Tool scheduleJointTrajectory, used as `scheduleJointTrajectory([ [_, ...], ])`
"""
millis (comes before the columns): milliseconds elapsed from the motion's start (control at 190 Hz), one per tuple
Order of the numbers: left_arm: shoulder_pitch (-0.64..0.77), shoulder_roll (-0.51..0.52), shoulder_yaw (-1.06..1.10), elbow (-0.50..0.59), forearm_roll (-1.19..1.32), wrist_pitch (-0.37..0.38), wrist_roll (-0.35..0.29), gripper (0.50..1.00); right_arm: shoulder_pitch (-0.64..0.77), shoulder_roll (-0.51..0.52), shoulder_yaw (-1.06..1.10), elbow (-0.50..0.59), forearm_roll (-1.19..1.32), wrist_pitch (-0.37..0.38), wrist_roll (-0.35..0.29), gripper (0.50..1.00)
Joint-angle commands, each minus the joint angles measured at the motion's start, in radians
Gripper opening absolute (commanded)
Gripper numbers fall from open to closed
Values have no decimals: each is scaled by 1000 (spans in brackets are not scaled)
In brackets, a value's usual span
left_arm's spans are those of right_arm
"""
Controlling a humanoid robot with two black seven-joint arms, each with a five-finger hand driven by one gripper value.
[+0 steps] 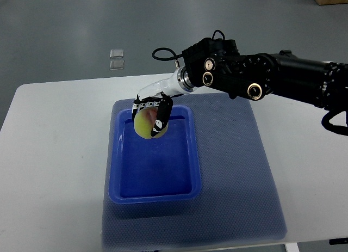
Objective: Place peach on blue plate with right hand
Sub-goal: 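Carry the peach over the blue tray and lower it inside, then open the right hand to release the peach and lift away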
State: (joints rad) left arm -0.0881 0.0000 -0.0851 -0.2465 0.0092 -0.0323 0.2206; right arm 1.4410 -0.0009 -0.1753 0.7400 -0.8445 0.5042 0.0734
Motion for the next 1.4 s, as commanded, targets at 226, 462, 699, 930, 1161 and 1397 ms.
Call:
scheduleJointTrajectory([
  [226,-1,0,1,-2,2,0,3,1000,-79,1,8,-5,-11,-3,8,500],
  [462,-1,0,1,-8,0,0,3,1000,-103,1,8,10,-16,-3,9,500],
  [699,1,0,-1,-8,0,0,3,1000,-119,1,8,21,-15,-1,11,515],
  [930,1,0,-1,-7,0,0,3,1000,-122,1,8,21,-11,2,11,897],
  [1161,1,0,-1,-5,0,0,2,1000,-113,1,17,19,-10,7,11,930],
  [1397,1,0,-1,-3,-1,0,3,1000,-59,1,203,12,2,14,11,930],
])
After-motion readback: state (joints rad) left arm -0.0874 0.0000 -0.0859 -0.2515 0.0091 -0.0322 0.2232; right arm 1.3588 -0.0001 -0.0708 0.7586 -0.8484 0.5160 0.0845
